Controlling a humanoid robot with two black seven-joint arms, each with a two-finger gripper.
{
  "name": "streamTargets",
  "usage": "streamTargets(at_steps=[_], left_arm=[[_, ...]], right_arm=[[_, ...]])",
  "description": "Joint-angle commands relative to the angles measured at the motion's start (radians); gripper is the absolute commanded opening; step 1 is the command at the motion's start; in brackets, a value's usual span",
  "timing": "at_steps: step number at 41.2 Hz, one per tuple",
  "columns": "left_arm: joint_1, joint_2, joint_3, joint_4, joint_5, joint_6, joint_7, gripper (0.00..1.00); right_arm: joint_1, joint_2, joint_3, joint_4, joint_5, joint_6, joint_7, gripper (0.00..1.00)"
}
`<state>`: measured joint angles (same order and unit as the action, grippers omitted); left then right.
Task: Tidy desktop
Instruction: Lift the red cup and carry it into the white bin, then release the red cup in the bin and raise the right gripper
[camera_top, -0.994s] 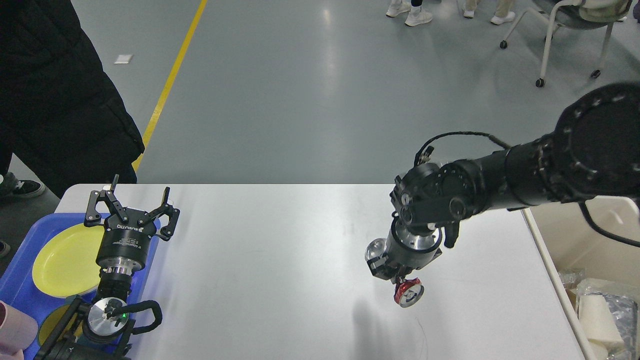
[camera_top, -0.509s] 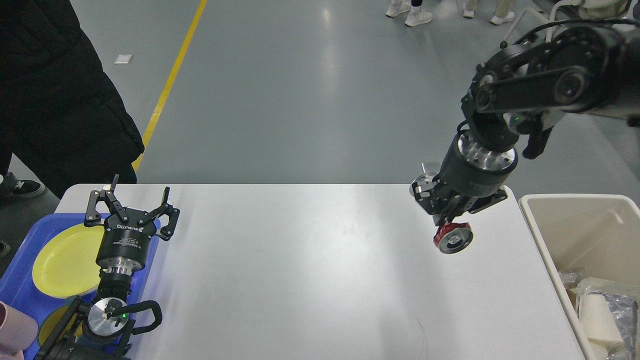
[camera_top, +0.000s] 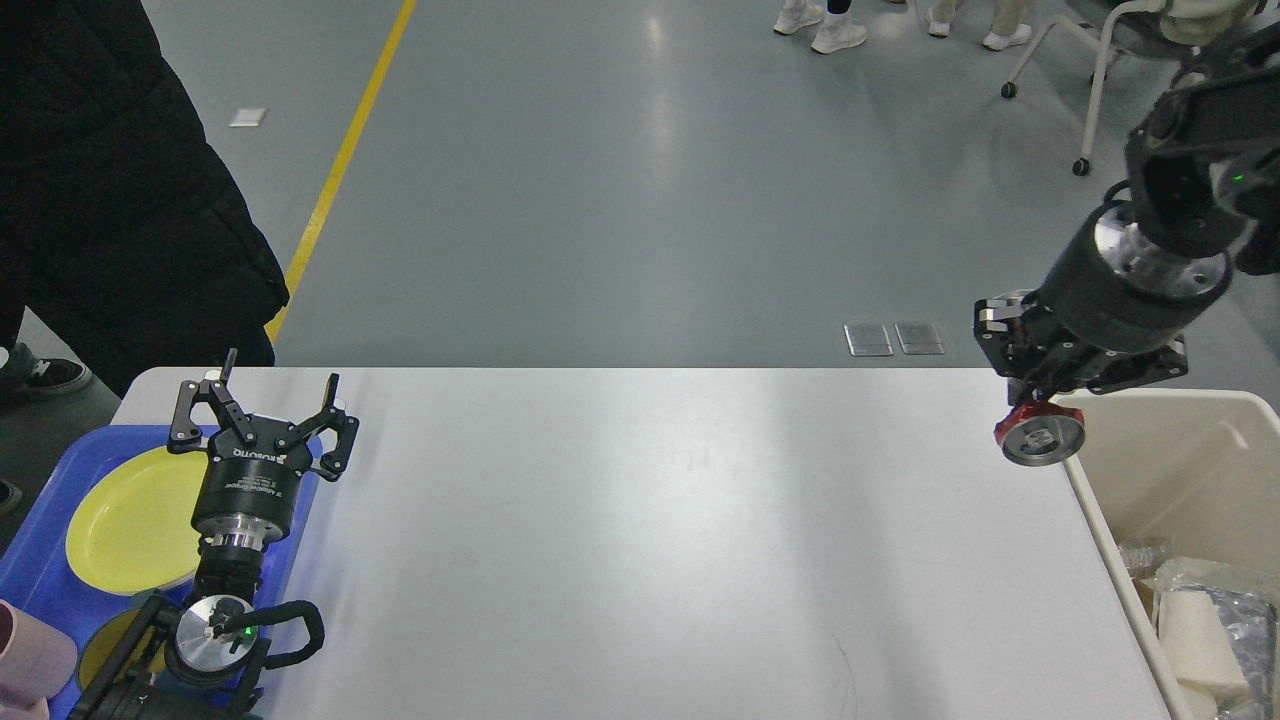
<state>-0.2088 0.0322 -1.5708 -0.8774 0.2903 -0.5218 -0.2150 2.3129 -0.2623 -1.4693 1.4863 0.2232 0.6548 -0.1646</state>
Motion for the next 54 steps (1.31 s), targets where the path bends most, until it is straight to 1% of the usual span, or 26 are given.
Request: streamTargets(at_steps=[1,6,11,18,24,29,31,35,37,38,46,54], left_arm=[[0.0,0.0,0.0,0.0,0.001,0.0,0.0,0.96],[0.0,0.0,0.0,0.0,0.0,0.0,0.0,0.96],[0.0,0.0,0.0,0.0,0.0,-0.001,0.0,0.96],[0.0,0.0,0.0,0.0,0.001,0.0,0.0,0.96],[0.0,0.0,0.0,0.0,0.0,0.0,0.0,0.97],[0.0,0.0,0.0,0.0,0.0,0.0,0.0,0.96],[0.0,0.0,0.0,0.0,0.0,-0.001,0.0,0.96],[0.0,0.0,0.0,0.0,0.0,0.0,0.0,0.96],[0.0,0.0,0.0,0.0,0.0,0.0,0.0,0.96],[0.0,0.0,0.0,0.0,0.0,0.0,0.0,0.96],[0.0,0.0,0.0,0.0,0.0,0.0,0.0,0.96],[0.0,0.0,0.0,0.0,0.001,-0.001,-0.001,0.96]], right_arm=[[-0.154,-0.09,-0.069,-0.104,-0.008,-0.063,-0.003,0.0],[-0.314,-0.173,-0.068,-0.24,-0.013,-0.081,-0.003,0.0],[-0.501,-0.232,-0.052,-0.421,-0.015,-0.098,-0.003,0.0],[-0.762,-0.317,0.07,-0.674,-0.016,-0.104,-0.001,0.0],[-0.975,-0.331,0.194,-0.871,-0.016,-0.106,0.0,0.0],[-1.145,-0.331,0.282,-1.021,-0.016,-0.144,0.002,0.0],[-1.217,-0.321,0.308,-1.078,-0.016,-0.173,0.002,0.0],[-1.358,-0.298,0.354,-1.172,-0.016,-0.265,0.0,0.0],[-1.418,-0.269,0.371,-1.207,-0.015,-0.32,0.0,0.0],[-1.472,-0.243,0.379,-1.233,-0.016,-0.381,-0.001,0.0],[-1.63,-0.164,0.374,-1.29,-0.016,-0.598,-0.009,0.0],[-1.733,-0.097,0.376,-1.361,-0.01,-0.69,-0.009,0.0]])
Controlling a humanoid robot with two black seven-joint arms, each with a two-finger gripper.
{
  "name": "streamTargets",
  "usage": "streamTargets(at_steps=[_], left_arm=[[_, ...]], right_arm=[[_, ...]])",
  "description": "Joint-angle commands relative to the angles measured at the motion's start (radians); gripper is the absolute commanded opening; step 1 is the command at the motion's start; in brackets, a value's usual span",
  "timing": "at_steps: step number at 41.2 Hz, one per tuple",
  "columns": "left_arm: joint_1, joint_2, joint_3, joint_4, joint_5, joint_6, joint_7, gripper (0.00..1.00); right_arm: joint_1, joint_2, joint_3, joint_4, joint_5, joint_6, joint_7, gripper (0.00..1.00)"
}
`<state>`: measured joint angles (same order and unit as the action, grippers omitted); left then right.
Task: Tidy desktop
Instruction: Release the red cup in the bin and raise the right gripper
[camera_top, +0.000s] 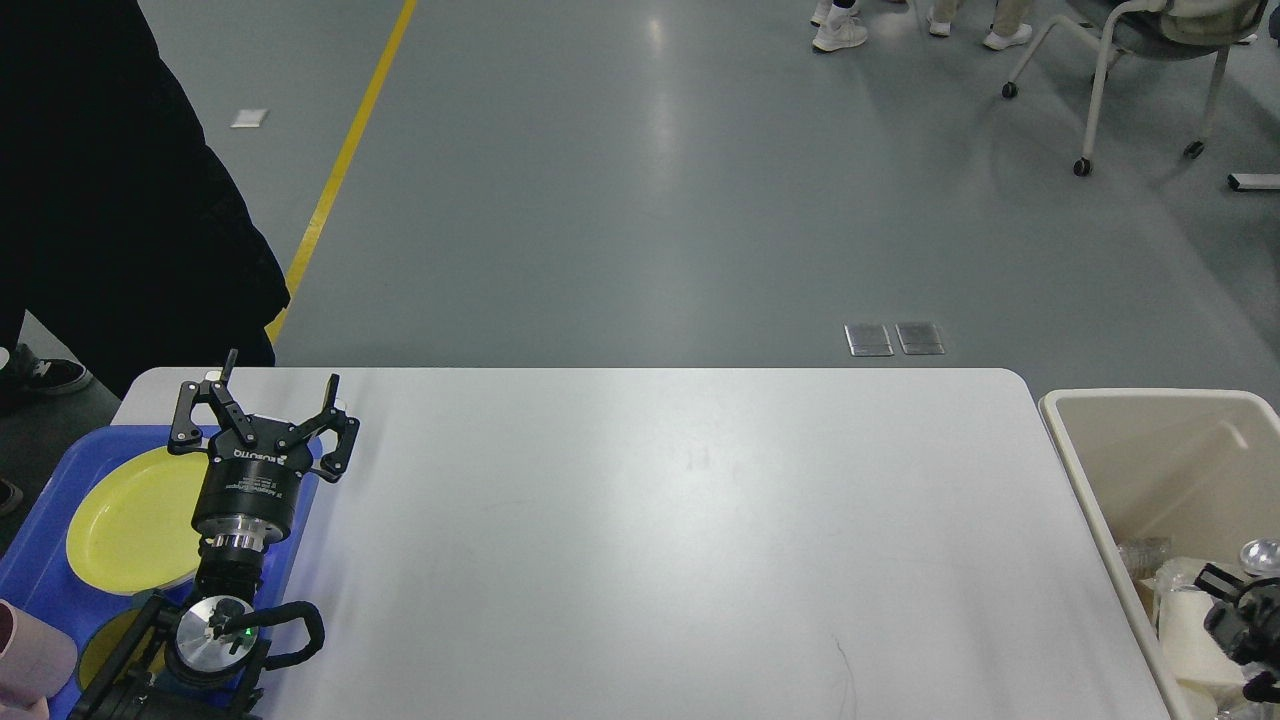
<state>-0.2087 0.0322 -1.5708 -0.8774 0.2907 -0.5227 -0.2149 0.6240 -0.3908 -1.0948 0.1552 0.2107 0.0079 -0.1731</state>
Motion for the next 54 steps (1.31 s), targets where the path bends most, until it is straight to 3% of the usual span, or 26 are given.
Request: streamTargets(at_steps=[1,12,13,16,18,45,50,51,54], left_arm=[[0.0,0.0,0.0,0.0,0.001,0.001,-0.001,0.96],[0.0,0.0,0.0,0.0,-0.001,0.0,0.0,0.96],[0.0,0.0,0.0,0.0,-0.001,0.0,0.0,0.96],[0.0,0.0,0.0,0.0,-0.001,0.0,0.0,0.96],[0.0,0.0,0.0,0.0,-0.001,0.001,0.0,0.96],[-0.001,0.0,0.0,0.0,-0.001,0.001,0.0,0.96],[-0.001,0.0,0.0,0.0,-0.001,0.001,0.0,0.96],[0.0,0.0,0.0,0.0,-0.001,0.001,0.0,0.96],[-0.001,0.0,0.0,0.0,-0.001,0.001,0.0,0.96]], right_arm=[[-0.047,0.035,0.003,-0.029,0.004,-0.048,0.0,0.0],[-0.05,0.029,0.001,-0.028,0.0,-0.052,0.0,0.0],[-0.05,0.029,0.0,-0.026,0.0,-0.054,0.0,0.13],[-0.05,0.03,0.001,-0.028,0.0,-0.075,0.001,0.76],[-0.049,0.029,0.003,-0.028,0.0,-0.104,0.003,0.99],[0.015,0.021,0.01,0.007,0.001,-0.102,0.017,1.0],[0.144,-0.052,0.015,0.119,0.001,-0.057,0.101,1.0],[0.208,-0.081,0.016,0.176,0.001,-0.036,0.144,1.0],[0.321,-0.115,0.019,0.254,0.001,0.0,0.204,1.0]])
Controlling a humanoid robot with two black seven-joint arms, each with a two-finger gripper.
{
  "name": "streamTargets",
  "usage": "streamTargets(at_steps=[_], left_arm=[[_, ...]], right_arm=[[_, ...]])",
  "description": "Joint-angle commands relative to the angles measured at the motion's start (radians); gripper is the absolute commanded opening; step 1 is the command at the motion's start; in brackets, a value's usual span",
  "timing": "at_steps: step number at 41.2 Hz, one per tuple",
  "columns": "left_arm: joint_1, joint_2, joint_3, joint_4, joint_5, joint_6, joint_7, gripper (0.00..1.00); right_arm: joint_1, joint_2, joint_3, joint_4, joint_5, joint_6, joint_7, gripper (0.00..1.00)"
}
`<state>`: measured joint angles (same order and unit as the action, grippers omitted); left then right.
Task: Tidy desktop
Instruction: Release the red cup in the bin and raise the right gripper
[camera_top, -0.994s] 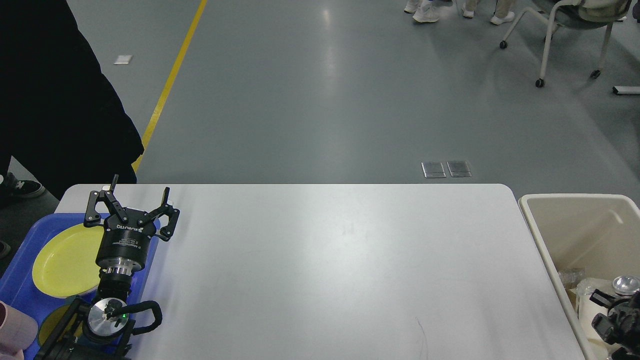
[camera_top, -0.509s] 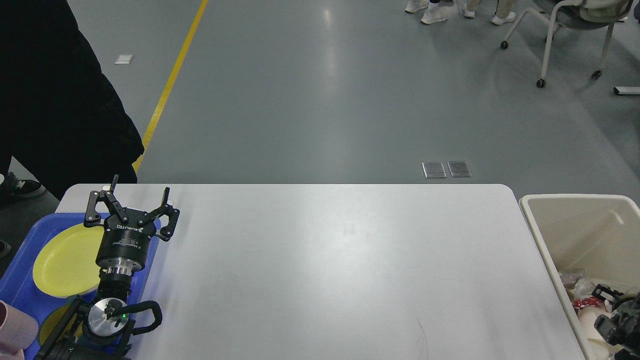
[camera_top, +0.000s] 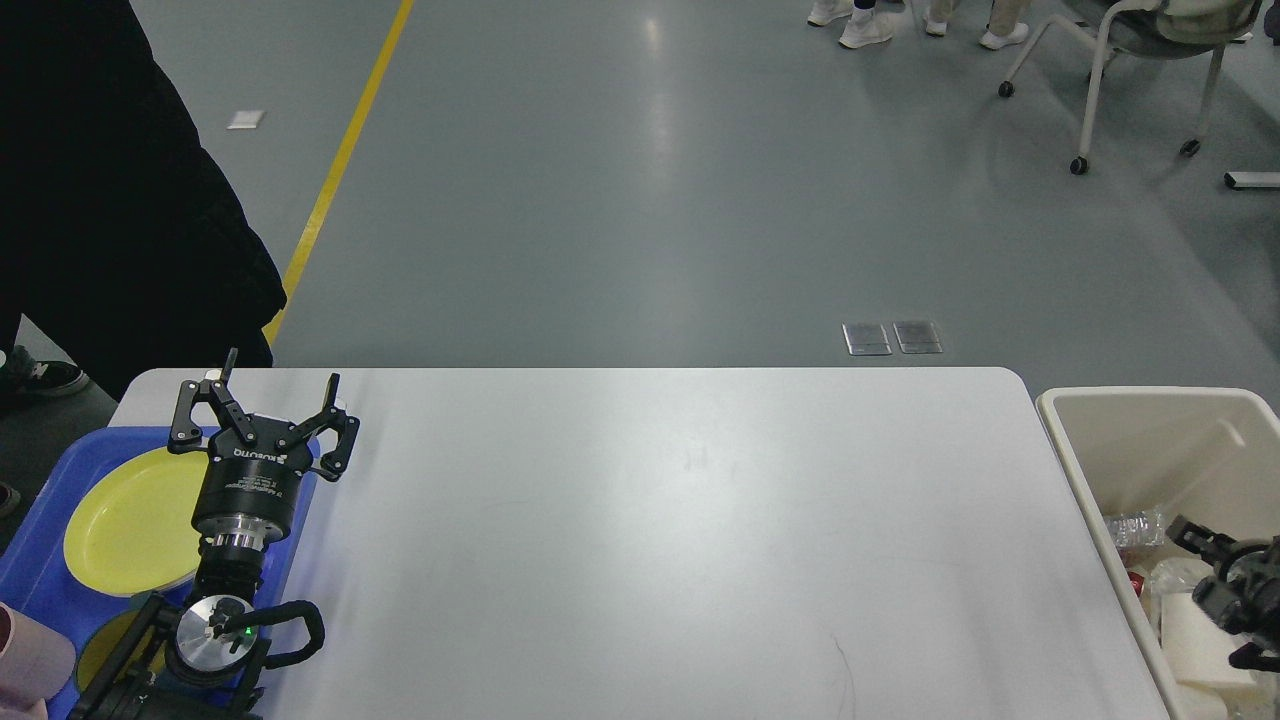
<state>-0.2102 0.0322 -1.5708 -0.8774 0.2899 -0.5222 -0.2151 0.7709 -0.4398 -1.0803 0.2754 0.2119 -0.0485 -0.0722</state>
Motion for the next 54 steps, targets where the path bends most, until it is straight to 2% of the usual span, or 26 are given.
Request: streamTargets(at_steps=[1,3,8,10,16,26,35,39,42,43,44,50,52,53,54], left_arm=[[0.0,0.0,0.0,0.0,0.002,-0.001,0.0,0.96],[0.0,0.0,0.0,0.0,0.002,-0.001,0.0,0.96],[0.0,0.0,0.0,0.0,0.0,0.001,0.0,0.97],[0.0,0.0,0.0,0.0,0.002,0.001,0.0,0.96],[0.002,0.0,0.0,0.0,0.0,-0.001,0.0,0.96],[0.0,0.0,0.0,0.0,0.002,0.001,0.0,0.96],[0.0,0.0,0.0,0.0,0.0,-0.001,0.0,0.96],[0.002,0.0,0.0,0.0,0.0,-0.001,0.0,0.96],[0.002,0.0,0.0,0.0,0.002,-0.001,0.0,0.96],[0.002,0.0,0.0,0.0,0.0,-0.001,0.0,0.96],[0.002,0.0,0.0,0.0,0.0,0.001,0.0,0.96],[0.002,0.0,0.0,0.0,0.002,-0.001,0.0,0.96],[0.0,0.0,0.0,0.0,0.002,-0.001,0.0,0.96],[0.0,0.0,0.0,0.0,0.002,-0.001,0.0,0.96],[0.002,0.0,0.0,0.0,0.0,-0.001,-0.001,0.96]], right_arm=[[0.209,-0.077,0.013,0.159,0.0,0.068,0.12,1.0],[0.281,-0.097,0.033,0.211,0.001,0.09,0.138,1.0],[0.428,-0.161,0.115,0.317,0.003,0.119,0.143,1.0],[0.484,-0.188,0.212,0.367,0.003,0.124,0.143,1.0],[0.481,-0.235,0.557,0.403,0.001,0.124,0.141,1.0],[0.296,-0.212,1.222,0.416,0.001,0.125,0.14,1.0],[0.038,-0.05,1.704,0.43,-0.006,0.142,0.144,1.0],[-0.041,-0.008,1.858,0.453,-0.051,0.154,0.149,1.0],[-0.105,0.033,1.961,0.482,-0.159,0.154,0.192,1.0],[-0.148,0.065,2.023,0.507,-0.249,0.153,0.234,1.0],[-0.171,0.082,2.057,0.518,-0.294,0.154,0.251,1.0],[-0.3,0.164,2.224,0.591,-0.497,0.153,0.288,1.0],[-0.341,0.183,2.257,0.611,-0.535,0.153,0.314,1.0],[-0.361,0.19,2.266,0.616,-0.548,0.153,0.334,1.0],[-0.387,0.194,2.272,0.617,-0.555,0.151,0.385,1.0]])
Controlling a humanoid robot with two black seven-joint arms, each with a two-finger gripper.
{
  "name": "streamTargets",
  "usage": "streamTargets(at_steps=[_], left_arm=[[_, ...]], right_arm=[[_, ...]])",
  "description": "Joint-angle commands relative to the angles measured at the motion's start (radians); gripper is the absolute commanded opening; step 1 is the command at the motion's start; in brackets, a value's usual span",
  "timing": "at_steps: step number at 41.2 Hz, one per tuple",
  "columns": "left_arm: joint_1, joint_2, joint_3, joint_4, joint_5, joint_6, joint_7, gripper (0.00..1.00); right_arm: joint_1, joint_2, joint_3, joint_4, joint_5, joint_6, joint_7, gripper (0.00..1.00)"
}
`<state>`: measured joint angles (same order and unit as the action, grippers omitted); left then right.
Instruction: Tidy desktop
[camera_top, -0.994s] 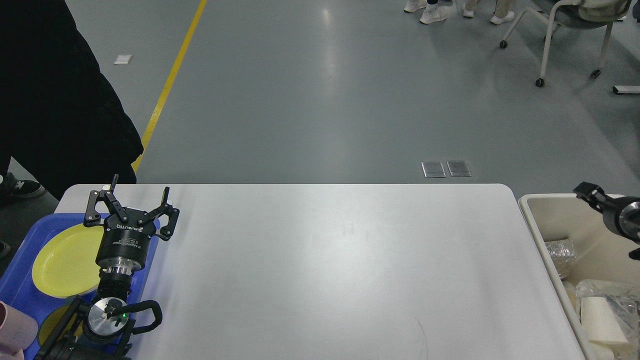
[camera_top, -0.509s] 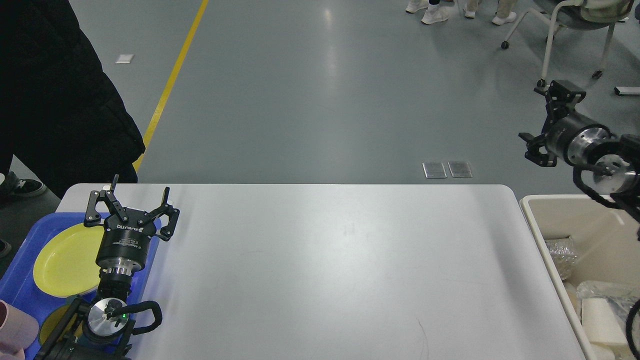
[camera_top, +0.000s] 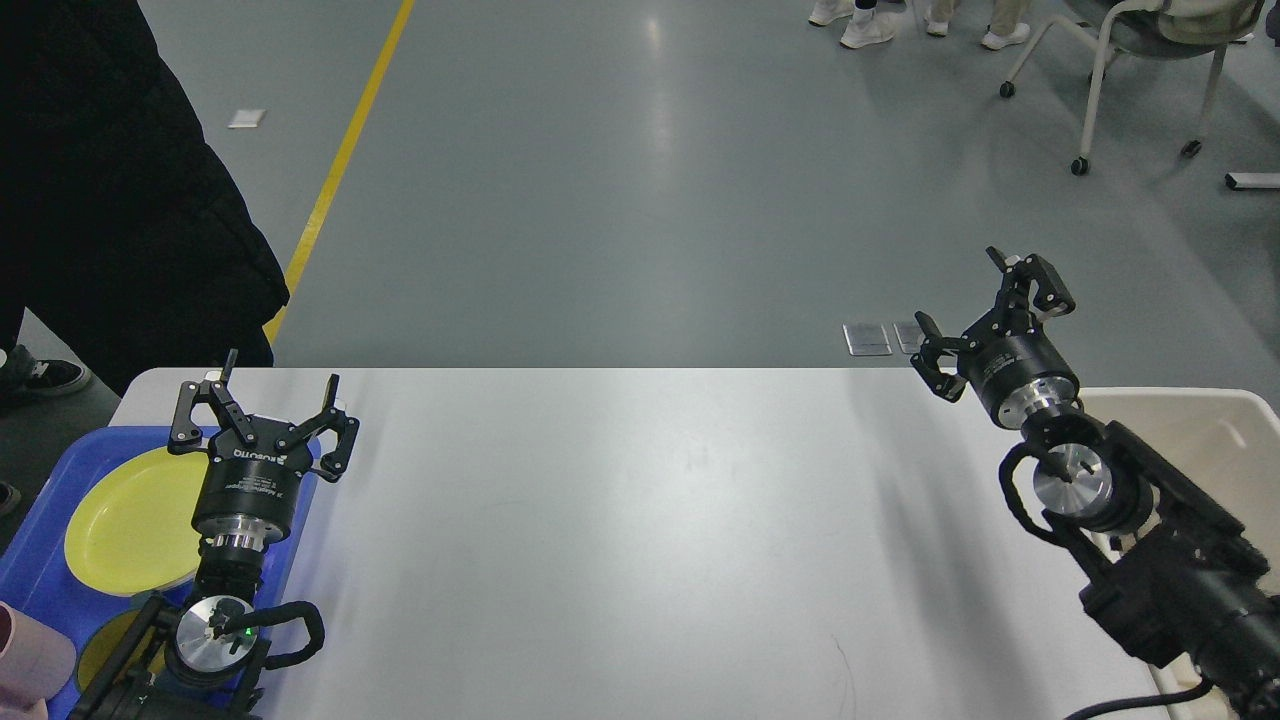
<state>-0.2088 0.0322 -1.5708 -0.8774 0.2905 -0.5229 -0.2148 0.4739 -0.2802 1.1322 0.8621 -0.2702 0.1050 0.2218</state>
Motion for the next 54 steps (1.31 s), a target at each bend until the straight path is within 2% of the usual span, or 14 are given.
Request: streamTargets(at_steps=[1,4,8,15,20,54], left_arm=[[-0.001,0.0,0.0,0.0,-0.001,0.0,0.0,0.96],[0.0,0.0,0.0,0.0,-0.001,0.0,0.0,0.96],[0.0,0.0,0.0,0.0,-0.001,0.0,-0.002,0.96],[-0.001,0.0,0.0,0.0,-0.001,0.0,-0.002,0.96],[0.0,0.0,0.0,0.0,-0.001,0.001,-0.002,0.97],[-0.001,0.0,0.0,0.0,0.001,0.0,-0.002,0.96]], right_arm=[[-0.101,0.035,0.058,0.028,-0.073,-0.002,0.117,1.0],[-0.139,0.033,0.055,0.02,-0.072,0.001,0.18,1.0],[-0.158,0.026,0.058,-0.015,-0.067,0.024,0.195,1.0],[-0.15,0.023,0.064,-0.118,-0.061,0.128,0.195,1.0],[-0.133,0.021,0.063,-0.163,-0.061,0.134,0.194,1.0],[-0.132,0.033,0.066,-0.112,-0.06,0.134,0.197,1.0]])
